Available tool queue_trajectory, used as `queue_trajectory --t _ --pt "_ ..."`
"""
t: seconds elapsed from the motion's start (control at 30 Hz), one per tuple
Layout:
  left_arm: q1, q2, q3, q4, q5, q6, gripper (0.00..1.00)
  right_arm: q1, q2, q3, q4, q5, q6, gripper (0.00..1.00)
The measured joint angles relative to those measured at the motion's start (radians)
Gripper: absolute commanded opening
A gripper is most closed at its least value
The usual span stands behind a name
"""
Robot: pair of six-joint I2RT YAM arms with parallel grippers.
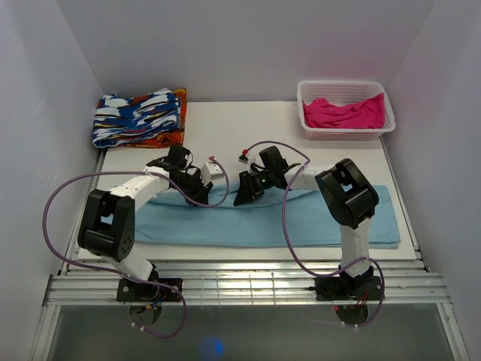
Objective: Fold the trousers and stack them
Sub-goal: Fold the trousers
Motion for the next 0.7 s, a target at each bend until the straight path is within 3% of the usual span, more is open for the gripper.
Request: queue_trajectory --t 0.3,0.47,0.7 --pt "0.049 0.013 0.007 0.028 -0.024 -0.021 0.32 0.0 0.0 0.0 0.0 -0.002 -0.001 0.39" --pt "0.059 0.015 0.007 0.041 -0.023 -0.027 0.43 0.0 0.0 0.0 0.0 -0.005 0.0 0.4" --pt "0.06 0.052 0.029 0.067 -0.019 -0.051 0.46 0.002 0.0 0.0 0.0 -0.005 0.0 0.4"
